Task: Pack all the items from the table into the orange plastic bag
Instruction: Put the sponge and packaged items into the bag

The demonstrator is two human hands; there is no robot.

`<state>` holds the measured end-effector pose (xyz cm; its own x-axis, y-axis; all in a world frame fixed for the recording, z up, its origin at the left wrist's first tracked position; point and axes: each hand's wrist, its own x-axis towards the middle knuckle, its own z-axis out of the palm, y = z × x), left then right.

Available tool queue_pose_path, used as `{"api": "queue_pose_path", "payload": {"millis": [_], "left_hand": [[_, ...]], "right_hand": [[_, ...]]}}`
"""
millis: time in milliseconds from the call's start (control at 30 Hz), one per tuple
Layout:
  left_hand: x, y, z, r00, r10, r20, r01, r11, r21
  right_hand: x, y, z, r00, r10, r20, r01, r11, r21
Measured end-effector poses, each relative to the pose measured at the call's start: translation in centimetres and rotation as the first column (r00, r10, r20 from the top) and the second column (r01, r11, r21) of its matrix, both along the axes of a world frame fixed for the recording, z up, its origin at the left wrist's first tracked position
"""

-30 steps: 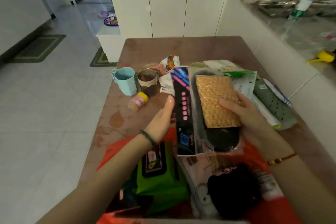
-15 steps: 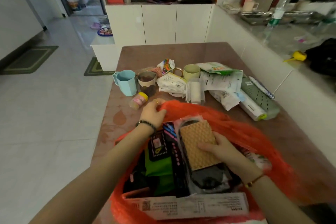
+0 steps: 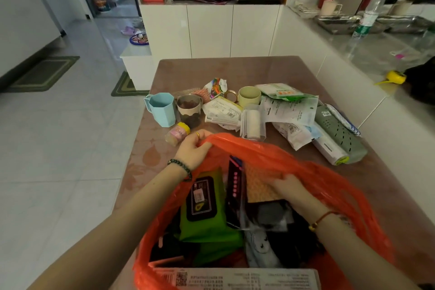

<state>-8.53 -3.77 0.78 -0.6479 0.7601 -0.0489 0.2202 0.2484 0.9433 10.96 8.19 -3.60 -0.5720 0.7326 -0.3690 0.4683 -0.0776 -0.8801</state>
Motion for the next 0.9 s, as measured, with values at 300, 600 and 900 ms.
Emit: {"api": "queue_pose_path", "payload": {"millis": [300,600,900], "left_hand": [[-5.3,-1.5,-0.8,0.929,-0.359,0.088,0.35,0.78,-0.519],[-3.8,11.1,3.3,0.878,-0.044,0.477,0.046,0.999,0.009],[-3.2,17.9,-0.3,0.655,0.016,0.755,-0.063,0.997,0.033]], "right_hand": [[0.4,3.1,5.0,0.735,0.558,0.385,-0.648,0.745,0.159],[-4.7,18.7,6.6,0.987,0.046,0.156,-0.13,0.801,0.585],[-13.8,27.7,-0.1,0.741,0.012,0.671,-0.613,0.42,0.669]]}}
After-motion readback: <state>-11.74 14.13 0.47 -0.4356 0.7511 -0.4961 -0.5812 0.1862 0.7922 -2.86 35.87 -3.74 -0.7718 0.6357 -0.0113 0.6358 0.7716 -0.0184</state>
